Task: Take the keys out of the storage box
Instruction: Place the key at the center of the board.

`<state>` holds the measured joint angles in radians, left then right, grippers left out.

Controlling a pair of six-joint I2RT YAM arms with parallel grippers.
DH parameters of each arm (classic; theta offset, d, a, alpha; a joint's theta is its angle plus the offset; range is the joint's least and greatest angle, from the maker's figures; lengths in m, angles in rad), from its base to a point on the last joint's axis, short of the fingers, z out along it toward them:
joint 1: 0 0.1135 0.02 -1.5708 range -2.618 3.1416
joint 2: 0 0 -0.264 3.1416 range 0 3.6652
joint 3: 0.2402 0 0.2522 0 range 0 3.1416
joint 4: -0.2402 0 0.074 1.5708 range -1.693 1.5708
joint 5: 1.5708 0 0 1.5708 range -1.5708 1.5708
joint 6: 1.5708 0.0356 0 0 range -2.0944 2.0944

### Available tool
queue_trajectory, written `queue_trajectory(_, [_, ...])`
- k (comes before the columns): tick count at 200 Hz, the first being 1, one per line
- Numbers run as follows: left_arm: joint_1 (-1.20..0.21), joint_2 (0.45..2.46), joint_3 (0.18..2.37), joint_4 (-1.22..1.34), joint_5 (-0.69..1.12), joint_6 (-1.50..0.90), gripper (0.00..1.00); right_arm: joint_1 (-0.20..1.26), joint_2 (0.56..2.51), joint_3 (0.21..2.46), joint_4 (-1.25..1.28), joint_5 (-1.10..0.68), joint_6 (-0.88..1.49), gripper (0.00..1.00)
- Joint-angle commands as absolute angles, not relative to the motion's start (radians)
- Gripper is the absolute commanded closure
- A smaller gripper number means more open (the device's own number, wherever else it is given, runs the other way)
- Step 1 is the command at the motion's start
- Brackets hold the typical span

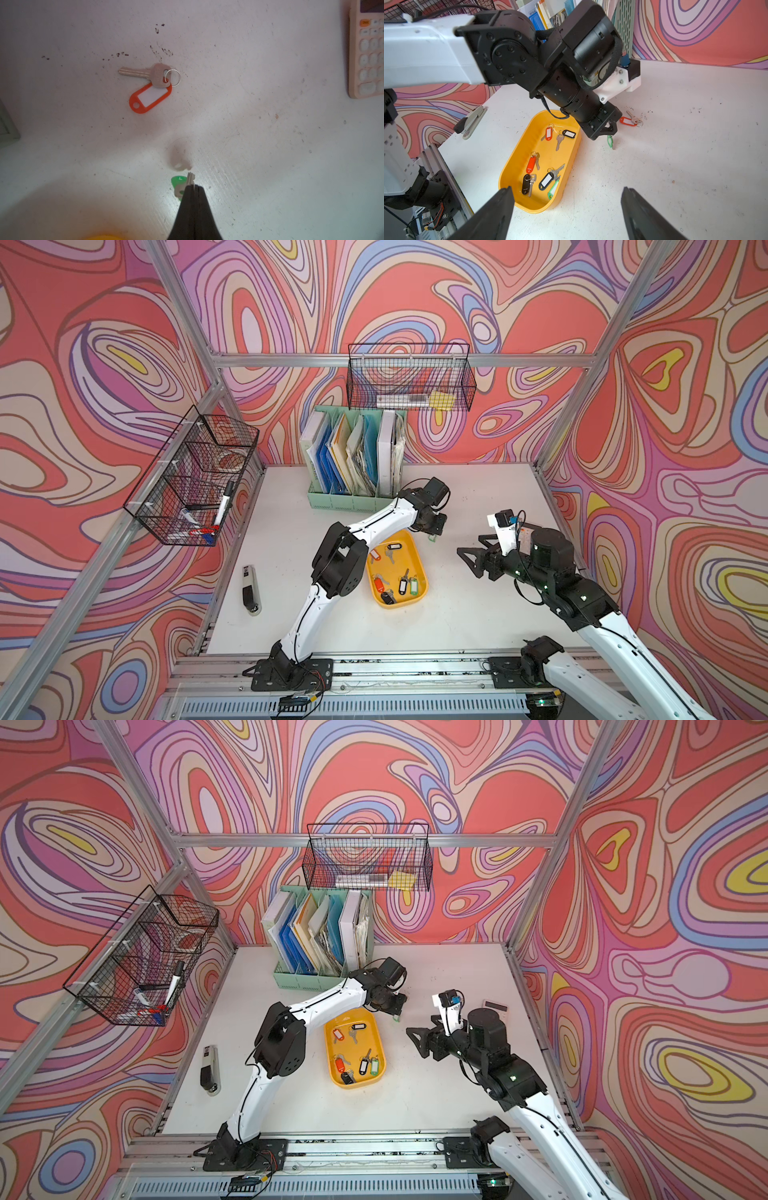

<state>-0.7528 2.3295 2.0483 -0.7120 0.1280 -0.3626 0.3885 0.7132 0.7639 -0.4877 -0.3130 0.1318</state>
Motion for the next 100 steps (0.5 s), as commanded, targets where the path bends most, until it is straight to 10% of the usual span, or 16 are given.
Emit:
queue_trajectory(1, [-0.750,2.372,2.086,-0.729,0.144,-0.352,1.00,0.390,0.703,0.762,-0.502,-0.304,0.135,0.15])
queue_trajectory(100, [-0.739,2.356,2.115,-0.758,0.141,-0.361,0.68,0.390,0.703,0.774,-0.514,-0.273,0.138,0.15])
